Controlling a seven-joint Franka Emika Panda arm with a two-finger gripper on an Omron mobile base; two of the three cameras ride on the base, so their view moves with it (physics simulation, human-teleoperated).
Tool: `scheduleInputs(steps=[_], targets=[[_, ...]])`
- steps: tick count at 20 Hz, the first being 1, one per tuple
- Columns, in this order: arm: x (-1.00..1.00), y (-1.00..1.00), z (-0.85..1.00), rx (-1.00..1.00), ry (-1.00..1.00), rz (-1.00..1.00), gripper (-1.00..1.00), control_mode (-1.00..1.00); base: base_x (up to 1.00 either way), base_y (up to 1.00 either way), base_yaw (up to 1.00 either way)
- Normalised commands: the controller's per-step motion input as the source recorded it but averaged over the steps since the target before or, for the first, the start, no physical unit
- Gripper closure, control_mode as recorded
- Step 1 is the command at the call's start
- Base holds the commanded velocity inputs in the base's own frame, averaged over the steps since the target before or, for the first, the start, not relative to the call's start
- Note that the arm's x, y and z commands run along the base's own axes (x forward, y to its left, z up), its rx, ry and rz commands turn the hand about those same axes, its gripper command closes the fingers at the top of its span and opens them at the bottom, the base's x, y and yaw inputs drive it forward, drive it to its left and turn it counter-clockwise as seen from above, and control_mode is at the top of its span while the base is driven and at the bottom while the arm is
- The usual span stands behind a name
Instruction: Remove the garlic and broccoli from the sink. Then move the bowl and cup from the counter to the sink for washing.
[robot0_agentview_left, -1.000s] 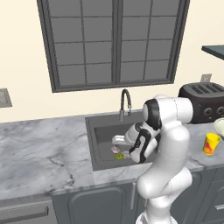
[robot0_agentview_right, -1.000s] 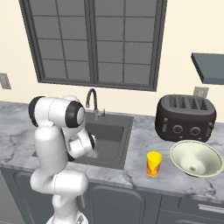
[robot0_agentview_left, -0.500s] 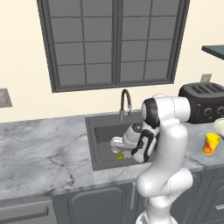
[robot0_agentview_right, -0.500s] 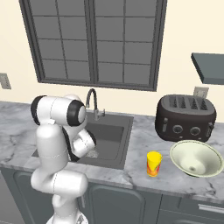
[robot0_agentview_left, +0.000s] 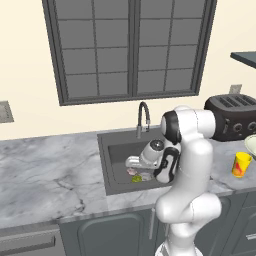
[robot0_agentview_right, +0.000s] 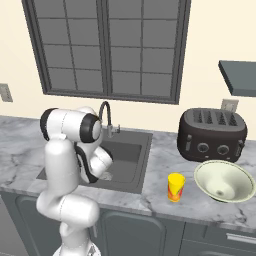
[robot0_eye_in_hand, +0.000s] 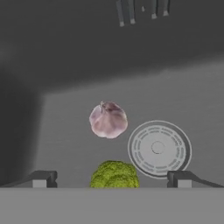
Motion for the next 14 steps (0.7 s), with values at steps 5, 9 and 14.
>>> scheduleInputs(steps=[5,9,14], targets=[[0.13,0.00,-0.03,0.00,0.06,0.03,-1.00,-1.00,0.00,0.00,0.00],[0.15,0.00,-0.01,0.00,0.04,0.02,-1.00,-1.00,0.00,0.00,0.00],[0.17,0.00,0.00,0.00,0.02,0.02,-1.00,-1.00,0.00,0.00,0.00]])
